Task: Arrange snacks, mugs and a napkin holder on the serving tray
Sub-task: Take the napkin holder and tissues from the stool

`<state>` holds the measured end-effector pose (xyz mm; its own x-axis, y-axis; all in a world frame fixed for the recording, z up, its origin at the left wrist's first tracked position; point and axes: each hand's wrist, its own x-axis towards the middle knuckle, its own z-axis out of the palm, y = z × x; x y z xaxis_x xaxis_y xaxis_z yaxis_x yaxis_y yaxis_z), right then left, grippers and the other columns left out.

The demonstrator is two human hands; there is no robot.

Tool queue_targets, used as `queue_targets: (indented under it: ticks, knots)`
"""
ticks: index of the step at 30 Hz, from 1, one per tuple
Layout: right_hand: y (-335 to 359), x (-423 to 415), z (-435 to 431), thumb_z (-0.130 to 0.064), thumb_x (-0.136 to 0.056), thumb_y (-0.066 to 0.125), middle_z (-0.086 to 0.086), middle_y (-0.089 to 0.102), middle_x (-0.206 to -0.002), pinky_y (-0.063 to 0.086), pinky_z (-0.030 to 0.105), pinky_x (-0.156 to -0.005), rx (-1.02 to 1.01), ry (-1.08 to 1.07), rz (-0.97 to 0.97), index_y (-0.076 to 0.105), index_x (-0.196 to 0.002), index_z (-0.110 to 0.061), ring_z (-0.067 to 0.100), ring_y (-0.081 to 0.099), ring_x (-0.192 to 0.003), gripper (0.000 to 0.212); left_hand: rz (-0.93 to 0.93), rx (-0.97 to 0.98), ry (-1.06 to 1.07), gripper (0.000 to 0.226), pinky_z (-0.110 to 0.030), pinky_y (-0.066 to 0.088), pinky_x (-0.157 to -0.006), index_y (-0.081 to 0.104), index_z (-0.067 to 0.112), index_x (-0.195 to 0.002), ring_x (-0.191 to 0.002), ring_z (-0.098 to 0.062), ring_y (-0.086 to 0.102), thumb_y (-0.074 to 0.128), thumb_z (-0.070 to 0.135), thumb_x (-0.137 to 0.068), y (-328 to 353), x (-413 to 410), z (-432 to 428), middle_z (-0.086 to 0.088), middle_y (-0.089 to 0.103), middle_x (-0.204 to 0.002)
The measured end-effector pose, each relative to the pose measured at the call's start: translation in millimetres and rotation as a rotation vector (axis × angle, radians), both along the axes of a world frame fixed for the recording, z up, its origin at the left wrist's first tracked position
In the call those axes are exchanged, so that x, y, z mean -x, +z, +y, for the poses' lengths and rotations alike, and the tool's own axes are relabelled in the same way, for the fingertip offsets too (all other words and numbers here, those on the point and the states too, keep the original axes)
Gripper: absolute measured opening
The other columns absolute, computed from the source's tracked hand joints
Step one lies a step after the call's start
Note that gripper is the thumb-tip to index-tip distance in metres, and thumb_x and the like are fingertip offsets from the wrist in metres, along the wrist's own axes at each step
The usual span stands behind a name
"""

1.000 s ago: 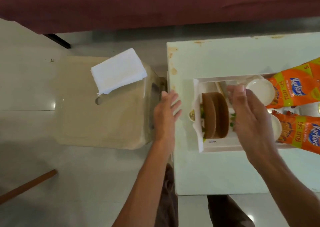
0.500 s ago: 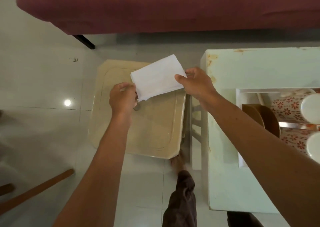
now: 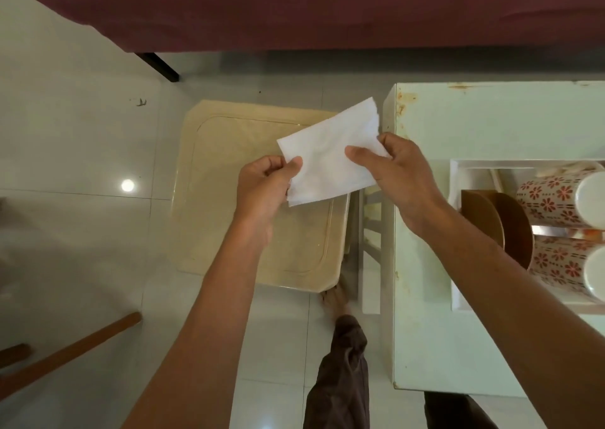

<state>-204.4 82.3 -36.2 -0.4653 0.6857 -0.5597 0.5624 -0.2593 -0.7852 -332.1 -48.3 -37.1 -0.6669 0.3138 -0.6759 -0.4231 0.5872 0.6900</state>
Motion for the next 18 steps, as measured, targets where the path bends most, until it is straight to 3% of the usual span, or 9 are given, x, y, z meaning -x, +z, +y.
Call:
queue_targets:
  ticks: [2,4,6,7,8,10,14,16,18]
  knots:
    - [22.0,-22.9,4.2,-0.037,-0.086,0.070,-0.009,0.070,-0.105,0.059,0.023,-0.078,0.105,-0.059,0.186,0.064,-0.107,-0.029,0.014,0.068,-0.099,0.023,0.003,-0.176,-0.006,0.007,-0.015,0.048,-0.055,0.071,0.018,-0.084,-0.067,0.000,0.066,0.073,0.023,-0.089,17.5,-16.3,3.7,0.013,0.074,-0.075]
    - [42.4,-50.1,11.6,-0.031,-0.083,0.072,-0.007,0.071,-0.112,0.060,0.033,-0.082,0.280,-0.161,0.443,0.068,-0.111,-0.032,0.015,0.070,-0.104,0.029,-0.049,-0.453,0.034,0.007,-0.019,0.054,-0.065,0.070,0.026,-0.092,-0.086,-0.004,0.071,0.074,0.026,-0.086,32.3,-30.6,3.5,0.010,0.077,-0.094]
    - [52.5,-76.5,16.6,-0.021,-0.087,0.070,-0.003,0.070,-0.119,0.060,0.035,-0.081,0.368,-0.200,0.546,0.067,-0.119,-0.027,0.017,0.069,-0.110,0.033,-0.231,-0.669,0.083,0.044,-0.031,0.058,-0.077,0.061,0.028,-0.123,-0.105,-0.013,0.071,0.077,0.030,-0.083,41.5,-49.2,6.8,0.006,0.074,-0.115]
    - [53.4,-87.2,16.9,-0.018,-0.090,0.067,-0.001,0.070,-0.120,0.061,0.037,-0.081,0.335,-0.187,0.479,0.064,-0.123,-0.022,0.020,0.068,-0.111,0.033,-0.352,-0.700,0.108,0.060,-0.034,0.059,-0.078,0.051,0.026,-0.137,-0.110,-0.017,0.070,0.078,0.029,-0.083,42.6,-60.7,11.4,0.002,0.071,-0.122]
    - [52.1,-94.4,15.8,-0.017,-0.092,0.065,-0.002,0.071,-0.118,0.062,0.038,-0.079,0.249,-0.158,0.336,0.062,-0.125,-0.021,0.021,0.069,-0.109,0.033,-0.435,-0.671,0.132,0.068,-0.035,0.060,-0.077,0.046,0.021,-0.144,-0.112,-0.021,0.069,0.077,0.027,-0.084,40.9,-72.3,14.6,-0.003,0.070,-0.127]
    - [51.1,-114.8,20.8,-0.023,-0.093,0.064,-0.008,0.073,-0.110,0.062,0.029,-0.067,0.010,-0.083,0.030,0.061,-0.125,-0.025,0.016,0.070,-0.100,0.033,-0.435,-0.493,0.141,0.053,-0.033,0.061,-0.075,0.056,0.014,-0.138,-0.108,-0.022,0.071,0.074,0.017,-0.087,38.7,-102.8,28.7,-0.005,0.074,-0.122]
    - [46.5,-148.8,25.5,-0.021,-0.092,0.063,-0.013,0.067,-0.106,0.040,-0.003,-0.061,-0.412,0.007,-0.195,0.060,-0.131,-0.020,0.000,0.060,-0.081,0.038,-0.117,-0.216,-0.006,0.025,-0.031,0.060,-0.080,0.069,0.020,-0.117,-0.098,-0.013,0.073,0.070,0.012,-0.093,25.8,-155.5,51.9,0.004,0.077,-0.107]
    - [48.9,-162.0,16.6,-0.011,-0.093,0.064,0.001,0.072,-0.110,0.030,-0.013,-0.069,-0.607,0.095,-0.183,0.060,-0.133,-0.010,0.003,0.058,-0.086,0.041,-0.014,-0.166,-0.041,0.022,-0.034,0.061,-0.083,0.068,0.021,-0.117,-0.095,-0.009,0.073,0.067,0.015,-0.095,25.1,-176.9,60.0,0.007,0.077,-0.105]
    - [48.8,-171.8,1.8,-0.010,-0.094,0.065,0.008,0.065,-0.132,0.036,0.000,-0.094,-0.641,0.227,-0.160,0.052,-0.141,-0.010,0.009,0.060,-0.109,0.049,-0.014,-0.174,-0.061,0.026,-0.035,0.061,-0.087,0.065,0.022,-0.125,-0.101,-0.011,0.073,0.062,0.024,-0.099,30.8,-195.4,67.0,0.006,0.075,-0.111]
